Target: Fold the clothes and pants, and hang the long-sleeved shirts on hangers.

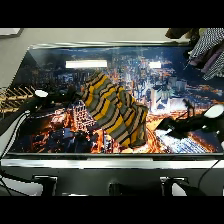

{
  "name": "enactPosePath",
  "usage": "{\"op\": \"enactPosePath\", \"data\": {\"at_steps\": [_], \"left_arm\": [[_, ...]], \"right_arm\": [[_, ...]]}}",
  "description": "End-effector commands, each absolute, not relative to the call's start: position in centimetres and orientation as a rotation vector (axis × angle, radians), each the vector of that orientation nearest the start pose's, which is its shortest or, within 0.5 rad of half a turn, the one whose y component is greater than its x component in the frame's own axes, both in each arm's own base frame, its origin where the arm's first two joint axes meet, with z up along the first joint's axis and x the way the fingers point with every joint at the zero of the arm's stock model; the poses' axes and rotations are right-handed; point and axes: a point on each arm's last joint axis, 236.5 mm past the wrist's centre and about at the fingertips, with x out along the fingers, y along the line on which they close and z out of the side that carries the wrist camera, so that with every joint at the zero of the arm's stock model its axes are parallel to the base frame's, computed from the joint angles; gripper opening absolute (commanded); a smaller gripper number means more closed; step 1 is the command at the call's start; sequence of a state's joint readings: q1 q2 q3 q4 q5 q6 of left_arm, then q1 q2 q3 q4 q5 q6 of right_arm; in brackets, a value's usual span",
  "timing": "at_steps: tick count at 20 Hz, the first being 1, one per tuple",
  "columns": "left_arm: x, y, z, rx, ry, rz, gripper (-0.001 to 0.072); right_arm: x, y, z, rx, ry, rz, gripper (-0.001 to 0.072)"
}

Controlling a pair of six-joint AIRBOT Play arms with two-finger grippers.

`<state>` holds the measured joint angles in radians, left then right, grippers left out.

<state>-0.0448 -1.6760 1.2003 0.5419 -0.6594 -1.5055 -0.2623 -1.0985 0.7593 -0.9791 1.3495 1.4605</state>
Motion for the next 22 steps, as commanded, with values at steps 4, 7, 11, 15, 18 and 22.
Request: {"op": "enactPosePath", "data": {"at_steps": [4,7,11,15,18,22], "left_arm": [[50.5,-15.3,-4.5,-0.993,1.072,-0.196,0.0018],[50.5,-15.3,-4.5,-0.993,1.072,-0.196,0.0018],[50.4,-15.4,-4.3,-0.993,1.075,-0.202,0.0018],[50.8,-14.6,-2.0,-0.989,1.033,-0.222,0.0014],[52.3,-12.4,4.2,-0.956,0.905,-0.261,0.0013],[52.9,-8.9,21.7,-0.784,0.563,-0.351,0.0014]], "right_arm": [[23.7,9.8,-7.9,0.979,1.505,0.167,0.0680],[24.1,11.3,-8.2,0.959,1.482,0.197,0.0679],[24.4,14.7,-10.1,0.884,1.495,0.186,0.0589],[26.9,15.6,-9.1,0.914,1.414,0.192,0.0028],[33.7,15.0,-1.0,0.848,1.200,0.291,0.0028],[42.1,12.9,18.1,0.708,0.793,0.414,0.0028]]}}
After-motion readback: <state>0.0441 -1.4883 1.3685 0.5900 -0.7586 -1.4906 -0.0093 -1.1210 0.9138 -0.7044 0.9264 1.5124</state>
